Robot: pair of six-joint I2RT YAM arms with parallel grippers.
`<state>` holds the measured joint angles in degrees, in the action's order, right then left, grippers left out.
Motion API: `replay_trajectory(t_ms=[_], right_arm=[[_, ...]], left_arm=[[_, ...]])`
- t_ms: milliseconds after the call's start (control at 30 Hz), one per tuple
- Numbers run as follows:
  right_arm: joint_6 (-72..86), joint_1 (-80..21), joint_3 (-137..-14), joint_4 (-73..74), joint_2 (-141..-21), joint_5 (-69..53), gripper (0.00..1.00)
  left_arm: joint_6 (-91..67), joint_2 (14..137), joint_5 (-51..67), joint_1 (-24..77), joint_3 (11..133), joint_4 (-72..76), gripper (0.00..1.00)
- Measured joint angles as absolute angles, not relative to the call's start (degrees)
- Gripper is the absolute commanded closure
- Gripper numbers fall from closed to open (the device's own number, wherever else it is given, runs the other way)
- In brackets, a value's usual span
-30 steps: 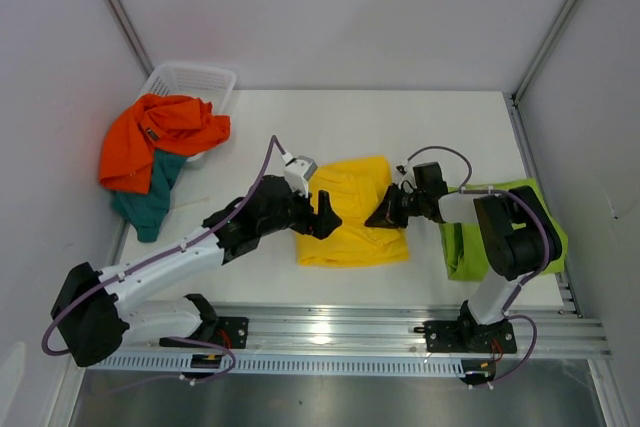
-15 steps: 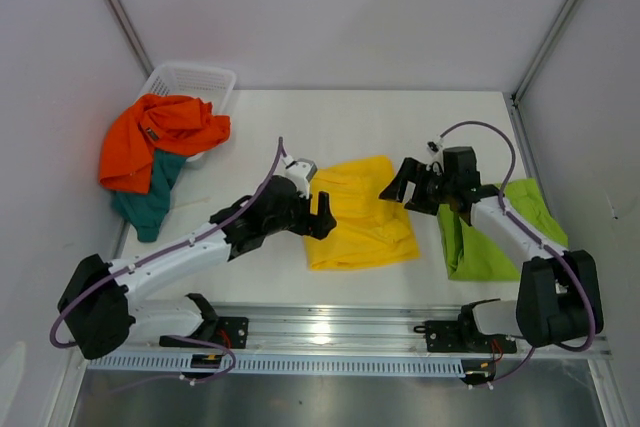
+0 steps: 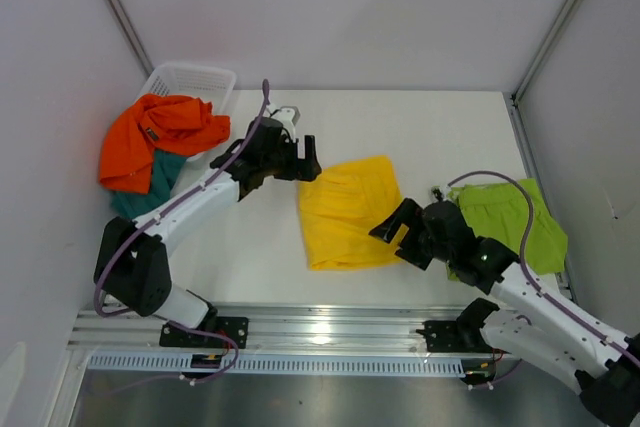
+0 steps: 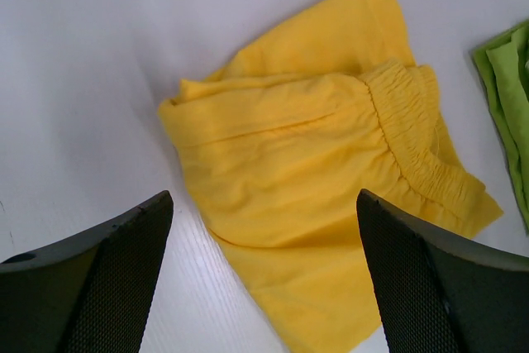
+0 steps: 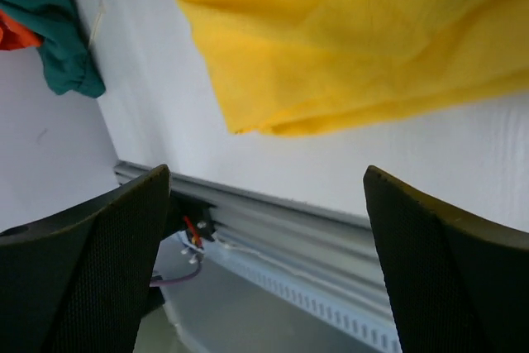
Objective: Fold and stack the shorts
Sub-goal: Fold the shorts
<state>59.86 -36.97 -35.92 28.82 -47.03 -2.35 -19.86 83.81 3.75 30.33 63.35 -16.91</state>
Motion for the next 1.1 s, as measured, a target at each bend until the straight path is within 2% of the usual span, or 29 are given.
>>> replay_trajectory(t_ms=[100,233,333,600,1000,1100], right_arm=[[72.58,-47.29,-34.26,31.16,-45.47,5.28,0.01],[87.42,-57.58,-33.67,32.49,-52.56,12.80,0.01],[95.20,-61.47,-32.47,30.15,-57.32,16.23,0.00],[107.35,-63.26,-30.02,23.03,-60.77,24.12,0.01],[112.77,-62.94,-28.77,17.26,-68.40,27.05,0.01],[112.99,-62.87,-28.03,15.59,-69.52,27.90,0.07]], left_arm=[[-18.87,85.78,5.39,28.23,65.80,-16.88,0.07],[-17.47,89.80,7.99,27.68,69.36,-16.36,0.07],[-16.43,93.47,9.67,27.55,71.29,-15.05,0.07],[-15.40,96.42,12.69,26.20,70.04,-11.49,0.07],[-14.92,96.23,14.85,24.77,68.23,-8.21,0.07],[-14.92,95.77,15.22,24.60,68.23,-8.21,0.07]])
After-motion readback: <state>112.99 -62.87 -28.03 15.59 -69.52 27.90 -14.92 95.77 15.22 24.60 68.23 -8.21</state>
